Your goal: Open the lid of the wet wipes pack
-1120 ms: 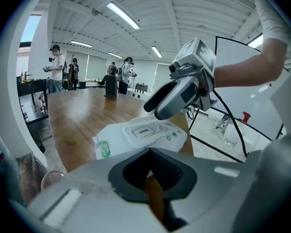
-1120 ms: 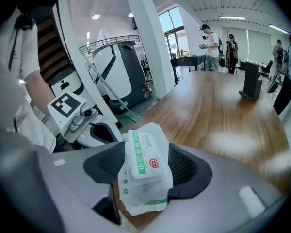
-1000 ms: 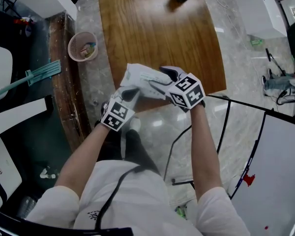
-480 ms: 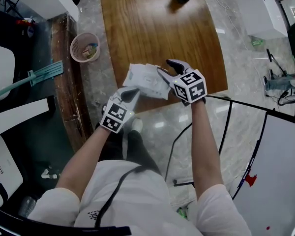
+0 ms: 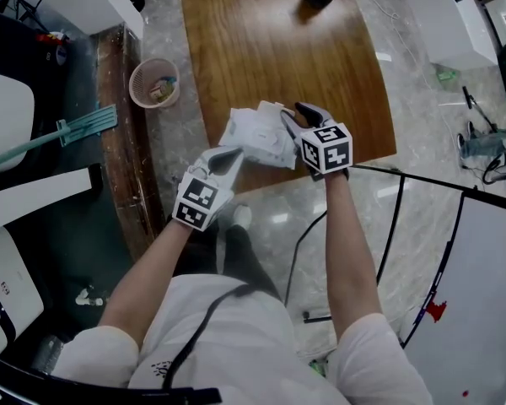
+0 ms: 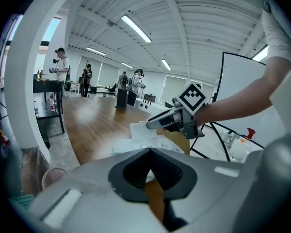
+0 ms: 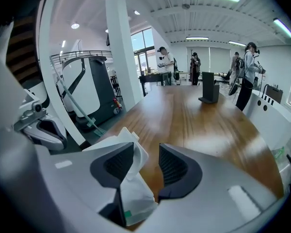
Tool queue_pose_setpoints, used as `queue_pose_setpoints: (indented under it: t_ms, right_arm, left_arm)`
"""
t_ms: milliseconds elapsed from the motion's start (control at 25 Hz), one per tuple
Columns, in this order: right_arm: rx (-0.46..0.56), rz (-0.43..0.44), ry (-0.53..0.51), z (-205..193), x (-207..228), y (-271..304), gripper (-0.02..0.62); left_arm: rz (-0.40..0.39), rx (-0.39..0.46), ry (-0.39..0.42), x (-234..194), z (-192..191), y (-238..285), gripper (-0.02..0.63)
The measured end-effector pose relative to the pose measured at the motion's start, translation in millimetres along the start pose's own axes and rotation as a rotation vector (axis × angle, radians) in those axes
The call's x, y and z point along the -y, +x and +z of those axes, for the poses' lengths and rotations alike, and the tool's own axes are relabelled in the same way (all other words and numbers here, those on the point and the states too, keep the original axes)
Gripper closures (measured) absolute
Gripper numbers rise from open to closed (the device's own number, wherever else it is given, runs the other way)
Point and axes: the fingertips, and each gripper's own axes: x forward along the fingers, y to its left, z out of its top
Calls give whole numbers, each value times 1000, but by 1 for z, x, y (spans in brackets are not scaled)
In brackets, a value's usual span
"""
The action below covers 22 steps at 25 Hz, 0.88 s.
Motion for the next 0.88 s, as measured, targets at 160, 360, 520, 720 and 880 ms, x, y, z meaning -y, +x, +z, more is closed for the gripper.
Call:
queue_pose_setpoints:
  t_ms: [160, 360, 520, 720, 880]
  right_arm:
    - [24, -22, -11, 5, -5, -9, 422]
    - [65, -24, -4, 10, -18, -27, 422]
    - [112, -26, 9, 14, -31, -46, 444]
    - [204, -48, 45, 19, -52, -81, 531]
    - [296, -59, 110, 20, -76, -113, 560]
  left_arm:
    - [14, 14, 7, 1, 6, -9, 600]
    - [26, 40, 19, 6, 18, -23, 600]
    - [41, 64, 21, 10, 26, -34, 600]
    - [53, 110, 21, 20, 45, -52, 600]
    - [61, 141, 32, 27, 58, -65, 600]
